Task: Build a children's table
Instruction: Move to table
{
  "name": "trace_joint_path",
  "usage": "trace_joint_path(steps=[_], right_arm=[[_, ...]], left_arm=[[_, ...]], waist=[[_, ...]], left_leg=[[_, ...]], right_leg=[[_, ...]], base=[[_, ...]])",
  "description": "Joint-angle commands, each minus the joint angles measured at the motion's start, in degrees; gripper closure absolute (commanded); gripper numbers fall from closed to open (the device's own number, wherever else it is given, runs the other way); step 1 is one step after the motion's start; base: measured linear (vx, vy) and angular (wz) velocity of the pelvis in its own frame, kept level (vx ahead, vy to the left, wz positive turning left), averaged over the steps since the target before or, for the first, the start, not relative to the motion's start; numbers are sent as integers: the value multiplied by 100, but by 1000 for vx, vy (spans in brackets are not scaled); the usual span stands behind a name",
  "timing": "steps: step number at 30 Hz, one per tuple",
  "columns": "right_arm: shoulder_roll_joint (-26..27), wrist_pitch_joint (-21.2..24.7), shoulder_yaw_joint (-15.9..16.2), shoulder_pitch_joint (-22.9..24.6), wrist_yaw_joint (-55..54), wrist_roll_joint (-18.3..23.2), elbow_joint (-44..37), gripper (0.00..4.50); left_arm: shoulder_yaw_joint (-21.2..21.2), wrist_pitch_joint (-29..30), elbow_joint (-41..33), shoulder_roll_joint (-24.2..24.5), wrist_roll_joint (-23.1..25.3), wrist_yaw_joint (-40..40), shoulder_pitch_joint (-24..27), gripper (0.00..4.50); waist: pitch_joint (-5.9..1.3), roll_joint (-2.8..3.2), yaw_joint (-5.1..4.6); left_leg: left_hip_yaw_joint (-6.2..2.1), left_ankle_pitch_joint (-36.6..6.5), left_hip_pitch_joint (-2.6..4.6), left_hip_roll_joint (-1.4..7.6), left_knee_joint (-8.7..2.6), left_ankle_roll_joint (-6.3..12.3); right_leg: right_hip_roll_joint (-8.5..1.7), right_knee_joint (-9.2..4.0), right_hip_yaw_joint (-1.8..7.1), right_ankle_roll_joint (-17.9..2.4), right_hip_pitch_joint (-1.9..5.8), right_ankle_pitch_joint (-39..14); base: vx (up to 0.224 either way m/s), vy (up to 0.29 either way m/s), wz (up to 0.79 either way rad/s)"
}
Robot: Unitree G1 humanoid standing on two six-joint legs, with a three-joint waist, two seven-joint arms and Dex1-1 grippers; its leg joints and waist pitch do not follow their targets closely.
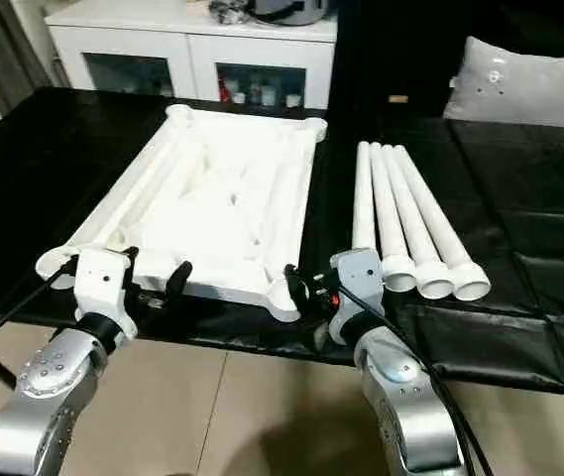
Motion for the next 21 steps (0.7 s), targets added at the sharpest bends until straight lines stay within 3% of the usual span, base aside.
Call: trace_joint_path(steps=[1,3,4,5,6,8,9,10,11,13,15,16,17,18,20,21], right_arm=[[115,-322,-105,-133,-144,-20,-91,0],[144,-158,-139,-222,0,162,-82,0],[52,-222,-51,-228,-20,-32,-50,0],[-14,-267,43,-219,-6,-176,-4,0],[-18,-245,64,-211,40,-153,13,0],[-51,-240,180,-205,124,-169,65,0],[-60,-257,226,-212,138,-188,74,0],[-66,-267,247,-218,151,-191,80,0],[-63,-274,272,-231,168,-187,84,0],[-38,-311,270,-268,183,-189,128,0],[-37,-315,260,-285,181,-186,145,0],[-33,-327,228,-315,181,-163,175,0],[-32,-334,215,-324,185,-155,188,0],[-36,-344,206,-332,181,-158,210,0],[-43,-353,202,-339,165,-163,237,0],[-43,-352,194,-339,152,-158,250,0]], left_arm=[[40,104,-110,55,-13,-40,-23,6],[93,131,-119,51,-48,0,-23,6],[111,137,-127,45,-63,7,-24,6],[142,137,-140,28,-98,17,-23,6],[157,135,-144,13,-116,25,-25,6],[164,141,-123,-24,-127,44,-58,6],[162,129,-98,-41,-121,56,-71,6],[159,122,-82,-54,-116,67,-82,6],[151,113,-60,-76,-111,84,-95,6],[120,116,-40,-109,-108,122,-119,6],[111,122,-46,-115,-111,128,-124,6],[98,138,-63,-125,-115,134,-129,6],[98,144,-68,-133,-111,131,-131,6],[98,147,-74,-129,-111,115,-123,6],[111,146,-80,-123,-113,91,-113,6],[126,146,-79,-116,-115,84,-112,6]], waist=[[-224,8,1],[-238,3,-8],[-243,-30,-24],[-255,2,-20],[-252,-10,-30],[-215,-26,-56],[-201,-18,-65],[-157,-44,-86],[-128,-59,-95],[-91,-74,-88],[-147,-78,-83],[-174,-90,-76],[-220,-82,-79],[-241,-82,-85],[-323,-101,-74],[-338,-113,-70]], left_leg=[[-160,-746,-42,485,-519,108],[-167,-631,-31,488,-507,155],[-163,-463,-45,488,-497,188],[-158,-302,-40,489,-477,201],[-145,-408,-22,481,-478,202],[-124,-1299,64,487,-568,182],[-116,-1501,76,475,-589,194],[-82,-1937,136,445,-630,231],[-44,-2294,255,415,-652,283],[-24,-2332,342,399,-722,358],[-5,-2074,371,395,-749,415],[7,-1710,353,401,-783,515],[20,-1391,412,401,-780,635],[15,-1177,411,398,-769,708],[42,-200,341,266,-623,1097],[41,23,310,230,-584,1213]], right_leg=[[-598,-520,381,-751,243,-664],[-586,-486,369,-805,254,-426],[-576,-469,352,-849,271,-168],[-578,-440,342,-890,271,70],[-577,-450,337,-902,290,17],[-578,-536,315,-954,362,-1032],[-564,-577,308,-945,371,-1351],[-536,-669,289,-913,404,-2111],[-512,-796,259,-853,405,-2873],[-491,-900,247,-770,482,-3291],[-479,-904,249,-821,568,-2944],[-446,-862,238,-933,627,-2381],[-423,-817,217,-1090,651,-1792],[-409,-773,207,-1173,669,-1442],[-385,-637,214,-1413,781,-220],[-372,-605,223,-1452,818,25]], base=[[0,0,0],[0,0,0],[0,0,0],[0,0,0],[0,0,0],[0,0,0],[0,0,0],[0,0,0],[0,0,0],[27,2,-1],[63,11,-2],[78,19,0],[84,23,2],[84,23,2],[108,21,1],[111,20,2]])
